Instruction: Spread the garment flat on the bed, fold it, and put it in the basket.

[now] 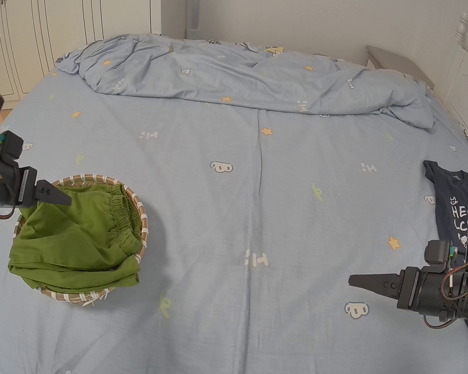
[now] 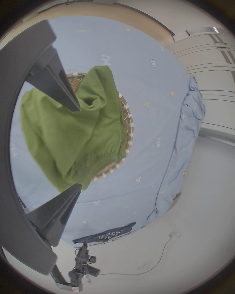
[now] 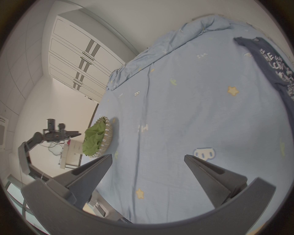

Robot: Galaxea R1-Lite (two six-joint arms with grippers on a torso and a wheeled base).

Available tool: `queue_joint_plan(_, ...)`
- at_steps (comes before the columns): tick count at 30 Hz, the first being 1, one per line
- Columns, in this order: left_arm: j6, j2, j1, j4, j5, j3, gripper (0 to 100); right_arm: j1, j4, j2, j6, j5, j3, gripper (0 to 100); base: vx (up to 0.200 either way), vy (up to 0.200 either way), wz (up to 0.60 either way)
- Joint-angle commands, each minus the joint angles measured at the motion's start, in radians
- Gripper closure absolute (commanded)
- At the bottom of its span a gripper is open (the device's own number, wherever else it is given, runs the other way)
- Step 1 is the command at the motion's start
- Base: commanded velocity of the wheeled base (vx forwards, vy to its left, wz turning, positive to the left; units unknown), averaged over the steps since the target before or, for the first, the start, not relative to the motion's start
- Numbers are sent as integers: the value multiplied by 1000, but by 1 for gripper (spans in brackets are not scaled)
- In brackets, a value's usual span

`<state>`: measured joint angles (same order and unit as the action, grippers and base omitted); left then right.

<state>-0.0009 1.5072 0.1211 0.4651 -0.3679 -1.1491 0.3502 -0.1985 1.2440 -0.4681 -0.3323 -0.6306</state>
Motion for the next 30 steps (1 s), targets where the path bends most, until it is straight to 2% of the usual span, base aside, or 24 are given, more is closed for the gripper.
queue_joint_plan(1, -1, -400, -61, 0, -2, 239, 0, -53, 117, -239, 91, 110, 60, 0, 0, 0, 0)
queue_joint_plan(2, -2, -473, -60, 0, -2, 286, 0, -79, 165, -304, 152, 128, 81, 0, 0, 0, 0)
queue_joint_plan(3, -2, -473, -60, 0, -2, 286, 0, -79, 165, -304, 152, 128, 81, 0, 0, 0, 0)
queue_joint_plan(4, -5, -596, -54, 0, 0, 356, 0, -128, 243, -416, 270, 144, 115, 0, 0, 0, 0)
queue_joint_plan(5, -5, -624, -54, 0, 0, 371, 0, -142, 260, -443, 295, 147, 121, 0, 0, 0, 0)
queue_joint_plan(6, -8, -720, -54, 0, 1, 416, 0, -191, 321, -534, 358, 156, 127, 0, 0, 0, 0)
queue_joint_plan(9, -27, -901, -58, 0, 3, 505, 0, -275, 459, -689, 424, 156, 117, 0, 0, 0, 0)
queue_joint_plan(13, -27, -1134, -63, 0, -3, 649, 0, -332, 630, -911, 434, 156, 117, 0, 0, 0, 0)
queue_joint_plan(14, -27, -1134, -63, 0, -3, 649, 0, -332, 630, -911, 434, 156, 117, 0, 0, 0, 0)
queue_joint_plan(15, -28, -1220, -64, 0, -5, 706, 0, -330, 691, -1020, 434, 156, 131, 0, 0, 0, 0)
queue_joint_plan(18, -34, -1320, -69, 0, -9, 775, 0, -316, 760, -1143, 434, 156, 147, 0, 0, 0, 0)
queue_joint_plan(24, -33, -1472, -132, 0, -26, 881, 0, -349, 754, -1232, 424, 156, 212, 0, 0, 0, 0)
queue_joint_plan(27, -34, -1507, -120, -16, -5, 922, 0, -349, 708, -1232, 419, 157, 255, 0, 0, 0, 0)
queue_joint_plan(29, -44, -1507, -120, -40, 58, 927, 0, -349, 653, -1232, 417, 162, 292, 0, 0, 0, 0)
queue_joint_plan(30, -61, -1507, -120, -62, 132, 933, 0, -349, 605, -1232, 417, 164, 324, 0, 0, 0, 0)
